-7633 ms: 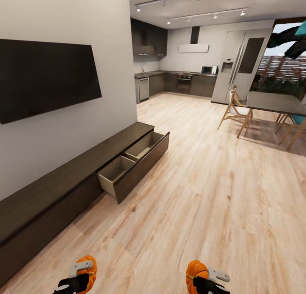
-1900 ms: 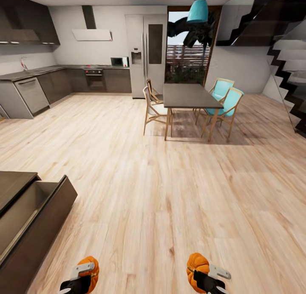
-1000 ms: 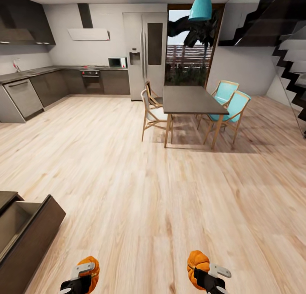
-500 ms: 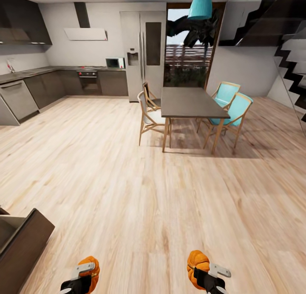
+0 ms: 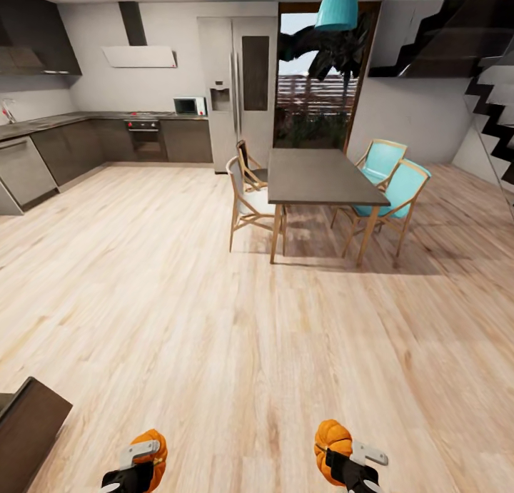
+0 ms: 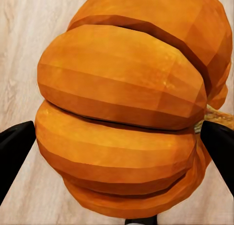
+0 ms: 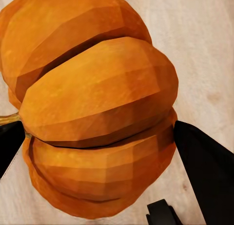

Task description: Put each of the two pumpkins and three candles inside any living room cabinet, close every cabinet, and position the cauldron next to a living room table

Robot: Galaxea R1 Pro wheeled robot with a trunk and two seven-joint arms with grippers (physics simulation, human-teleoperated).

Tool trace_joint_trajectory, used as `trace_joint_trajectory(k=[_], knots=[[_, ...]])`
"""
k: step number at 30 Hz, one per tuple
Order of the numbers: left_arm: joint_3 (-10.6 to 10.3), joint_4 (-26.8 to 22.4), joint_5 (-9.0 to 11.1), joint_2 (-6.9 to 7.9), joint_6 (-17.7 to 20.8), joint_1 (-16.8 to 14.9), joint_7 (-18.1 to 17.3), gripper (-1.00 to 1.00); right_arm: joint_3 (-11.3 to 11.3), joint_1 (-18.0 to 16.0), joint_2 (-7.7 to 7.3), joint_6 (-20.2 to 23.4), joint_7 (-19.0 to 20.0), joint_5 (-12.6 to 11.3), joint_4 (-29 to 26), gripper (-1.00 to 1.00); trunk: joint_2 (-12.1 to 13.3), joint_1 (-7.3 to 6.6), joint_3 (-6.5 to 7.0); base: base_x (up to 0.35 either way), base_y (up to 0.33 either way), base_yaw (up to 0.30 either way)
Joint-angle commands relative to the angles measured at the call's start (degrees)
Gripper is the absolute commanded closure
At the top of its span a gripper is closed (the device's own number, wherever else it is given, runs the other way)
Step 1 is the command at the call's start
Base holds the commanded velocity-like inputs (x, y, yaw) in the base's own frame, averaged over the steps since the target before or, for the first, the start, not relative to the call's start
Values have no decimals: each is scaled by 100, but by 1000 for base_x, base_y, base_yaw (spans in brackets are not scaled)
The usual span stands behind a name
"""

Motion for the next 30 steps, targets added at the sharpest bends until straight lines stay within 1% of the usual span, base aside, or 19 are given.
trace_joint_trajectory(k=[1, 5, 12, 30], knots=[[-48, -7, 26, 1, -9, 0, 26, 100, 49, -5, -2, -22, -26, -41, -3, 100, -3, 3, -5, 325, -83, 0], [-48, -7, 20, 1, -19, 6, 26, 100, 53, -5, -4, -8, -26, -34, -10, 100, -3, 3, -5, 325, -82, 0], [-54, -7, 22, -8, -167, 7, 33, 100, 53, -5, 0, -28, -26, -32, -3, 100, -3, 3, -5, 320, -54, 0], [-92, -7, 25, -15, -172, 11, 35, 100, 57, -5, -4, -65, -26, -15, -11, 100, -3, 3, -5, 302, -4, 0]])
